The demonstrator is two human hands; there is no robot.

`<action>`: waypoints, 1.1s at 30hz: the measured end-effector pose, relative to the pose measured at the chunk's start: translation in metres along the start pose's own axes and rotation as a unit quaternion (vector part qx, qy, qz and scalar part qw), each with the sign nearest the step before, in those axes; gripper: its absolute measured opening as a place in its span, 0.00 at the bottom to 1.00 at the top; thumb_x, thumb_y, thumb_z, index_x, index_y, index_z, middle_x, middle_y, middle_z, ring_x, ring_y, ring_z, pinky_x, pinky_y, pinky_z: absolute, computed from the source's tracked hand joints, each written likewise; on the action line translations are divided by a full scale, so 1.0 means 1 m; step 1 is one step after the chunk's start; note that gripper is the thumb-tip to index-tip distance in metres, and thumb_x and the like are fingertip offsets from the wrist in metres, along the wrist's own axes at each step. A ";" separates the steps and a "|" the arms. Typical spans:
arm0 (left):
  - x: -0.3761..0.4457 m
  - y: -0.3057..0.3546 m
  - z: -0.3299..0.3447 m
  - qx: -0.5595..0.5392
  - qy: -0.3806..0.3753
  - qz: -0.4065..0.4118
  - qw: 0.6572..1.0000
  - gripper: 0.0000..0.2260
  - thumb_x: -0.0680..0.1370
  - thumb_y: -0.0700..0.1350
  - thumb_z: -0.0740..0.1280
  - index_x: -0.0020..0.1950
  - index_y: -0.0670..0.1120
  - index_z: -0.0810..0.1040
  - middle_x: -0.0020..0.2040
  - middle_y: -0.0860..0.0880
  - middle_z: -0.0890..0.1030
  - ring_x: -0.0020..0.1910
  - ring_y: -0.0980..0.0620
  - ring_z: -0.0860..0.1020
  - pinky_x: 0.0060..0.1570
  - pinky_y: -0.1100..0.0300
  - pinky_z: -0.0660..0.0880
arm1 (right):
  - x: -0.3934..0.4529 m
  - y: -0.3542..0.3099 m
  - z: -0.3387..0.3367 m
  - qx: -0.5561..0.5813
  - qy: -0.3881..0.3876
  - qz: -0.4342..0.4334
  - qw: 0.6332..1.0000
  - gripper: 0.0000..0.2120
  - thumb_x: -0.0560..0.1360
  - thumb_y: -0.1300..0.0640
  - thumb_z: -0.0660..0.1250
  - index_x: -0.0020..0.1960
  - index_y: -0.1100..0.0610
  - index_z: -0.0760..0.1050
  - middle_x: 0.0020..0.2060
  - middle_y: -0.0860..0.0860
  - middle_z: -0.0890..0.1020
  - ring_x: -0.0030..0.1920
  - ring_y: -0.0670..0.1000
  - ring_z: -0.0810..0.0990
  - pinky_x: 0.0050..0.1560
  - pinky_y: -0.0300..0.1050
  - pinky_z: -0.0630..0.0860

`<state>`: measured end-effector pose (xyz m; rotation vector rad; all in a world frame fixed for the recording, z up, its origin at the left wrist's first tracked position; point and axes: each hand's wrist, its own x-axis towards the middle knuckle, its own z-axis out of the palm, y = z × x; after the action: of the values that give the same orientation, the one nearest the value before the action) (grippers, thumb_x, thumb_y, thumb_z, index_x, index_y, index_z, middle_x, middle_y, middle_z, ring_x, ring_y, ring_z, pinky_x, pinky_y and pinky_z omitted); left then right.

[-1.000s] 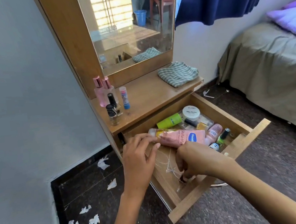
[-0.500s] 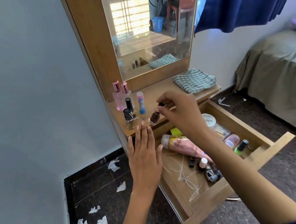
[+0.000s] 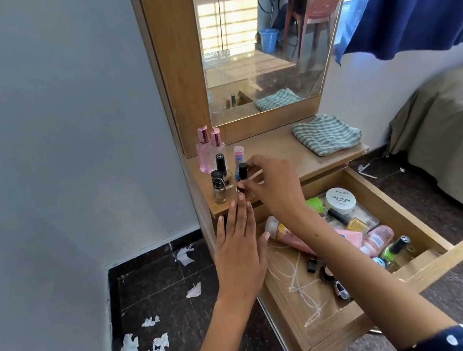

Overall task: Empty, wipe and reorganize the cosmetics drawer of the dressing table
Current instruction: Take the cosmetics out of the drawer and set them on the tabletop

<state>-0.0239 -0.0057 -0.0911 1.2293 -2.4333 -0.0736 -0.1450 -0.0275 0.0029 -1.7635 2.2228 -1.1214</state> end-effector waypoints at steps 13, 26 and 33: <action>0.000 0.007 -0.012 0.000 -0.018 -0.003 1.000 0.29 0.80 0.57 0.38 0.78 0.45 0.46 0.78 0.49 0.42 0.76 0.52 0.39 0.74 0.54 0.37 | -0.026 0.029 -0.046 -0.020 -0.108 -0.006 0.994 0.08 0.72 0.58 0.73 0.51 0.53 0.81 0.44 0.45 0.84 0.43 0.44 0.82 0.51 0.45 0.80; 0.014 0.022 -0.009 0.003 -0.025 0.028 0.999 0.28 0.82 0.53 0.51 0.78 0.43 0.45 0.78 0.47 0.42 0.77 0.52 0.40 0.73 0.54 0.36 | -0.109 0.062 -0.071 -0.303 -0.284 0.083 0.906 0.19 0.65 0.46 0.76 0.54 0.47 0.79 0.50 0.49 0.81 0.52 0.53 0.79 0.40 0.42 0.66; 0.014 0.019 -0.014 -0.002 -0.013 0.030 0.999 0.27 0.83 0.53 0.48 0.77 0.44 0.42 0.77 0.49 0.39 0.75 0.54 0.36 0.71 0.55 0.32 | -0.091 0.054 -0.052 -0.197 -0.276 0.118 0.933 0.09 0.70 0.56 0.71 0.51 0.54 0.81 0.48 0.52 0.82 0.52 0.53 0.80 0.48 0.43 0.75</action>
<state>-0.0403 -0.0034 -0.0687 1.1600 -2.4890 -0.0765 -0.1842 0.0806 -0.0239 -1.5977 2.2902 -0.0996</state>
